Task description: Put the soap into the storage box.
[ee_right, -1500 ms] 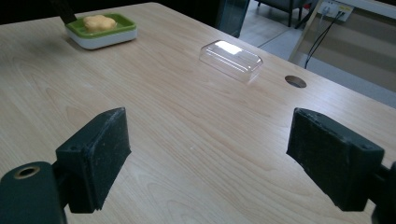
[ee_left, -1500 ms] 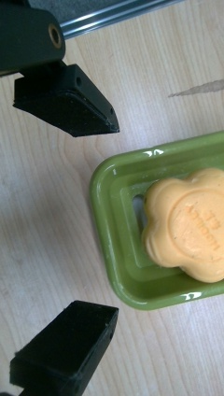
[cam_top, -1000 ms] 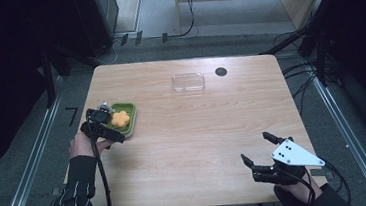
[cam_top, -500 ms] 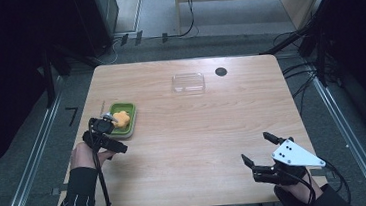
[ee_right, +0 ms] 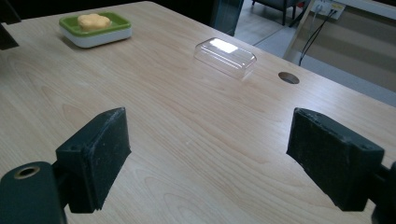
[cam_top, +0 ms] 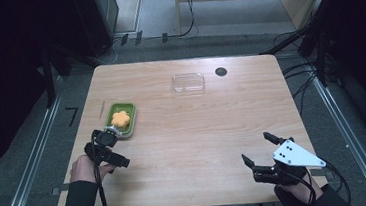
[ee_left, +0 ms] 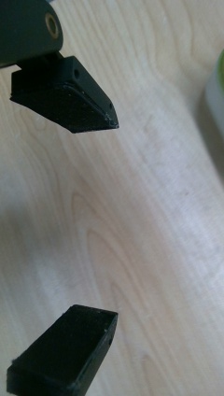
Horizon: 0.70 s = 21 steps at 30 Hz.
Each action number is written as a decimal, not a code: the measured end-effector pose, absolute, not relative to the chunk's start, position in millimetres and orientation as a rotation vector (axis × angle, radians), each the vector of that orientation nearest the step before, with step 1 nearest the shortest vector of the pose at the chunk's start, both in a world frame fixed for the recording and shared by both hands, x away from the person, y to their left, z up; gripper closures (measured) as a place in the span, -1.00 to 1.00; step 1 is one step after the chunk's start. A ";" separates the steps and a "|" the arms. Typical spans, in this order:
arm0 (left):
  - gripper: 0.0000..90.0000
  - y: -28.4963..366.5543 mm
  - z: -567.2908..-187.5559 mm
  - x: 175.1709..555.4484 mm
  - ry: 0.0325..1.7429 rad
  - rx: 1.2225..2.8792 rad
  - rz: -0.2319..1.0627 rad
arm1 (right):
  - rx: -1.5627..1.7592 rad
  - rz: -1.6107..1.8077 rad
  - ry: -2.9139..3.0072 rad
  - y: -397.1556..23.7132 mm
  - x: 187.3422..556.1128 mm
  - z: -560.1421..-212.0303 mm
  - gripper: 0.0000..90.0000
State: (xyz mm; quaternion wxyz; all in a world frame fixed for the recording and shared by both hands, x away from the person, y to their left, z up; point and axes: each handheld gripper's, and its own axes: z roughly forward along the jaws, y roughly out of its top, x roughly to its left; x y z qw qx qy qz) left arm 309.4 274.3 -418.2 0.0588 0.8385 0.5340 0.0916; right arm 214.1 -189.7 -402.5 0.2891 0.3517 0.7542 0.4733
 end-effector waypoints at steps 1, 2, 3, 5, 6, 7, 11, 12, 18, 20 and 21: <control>-0.83 272.5 -418.9 306.5 1.612 2.552 0.273 | 0.939 1.263 2.012 -189.8 214.0 -402.6 -0.70; -0.83 272.5 -418.9 306.5 1.612 2.552 0.273 | 0.939 1.263 2.012 -189.8 214.0 -402.6 -0.70; -0.83 271.8 -419.1 305.2 1.600 2.557 0.273 | 0.938 1.264 2.011 -189.9 214.1 -402.6 -0.70; -0.83 269.1 -420.0 302.1 1.594 2.563 0.270 | 0.938 1.263 2.011 -190.2 214.1 -402.7 -0.70; -0.83 268.7 -420.3 301.3 1.591 2.568 0.260 | 0.937 1.261 2.012 -190.3 214.1 -402.7 -0.70; -0.83 268.4 -421.5 300.1 1.584 2.578 0.255 | 0.937 1.260 2.013 -190.3 213.9 -402.7 -0.70; -0.84 269.2 -425.5 292.1 1.587 2.591 0.230 | 0.942 1.259 2.008 -190.9 213.5 -402.6 -0.70; -0.84 269.2 -425.5 292.1 1.587 2.591 0.230 | 0.942 1.259 2.008 -190.9 213.3 -402.6 -0.70; -0.84 273.1 -427.8 282.1 1.590 2.576 0.220 | 0.940 1.258 2.009 -190.9 213.0 -402.7 -0.70; -0.84 274.3 -429.3 280.3 1.581 2.573 0.197 | 0.938 1.259 2.006 -191.1 212.9 -402.7 -0.70; -0.85 274.5 -431.2 279.9 1.580 2.575 0.199 | 0.940 1.258 2.006 -191.2 213.0 -402.6 -0.70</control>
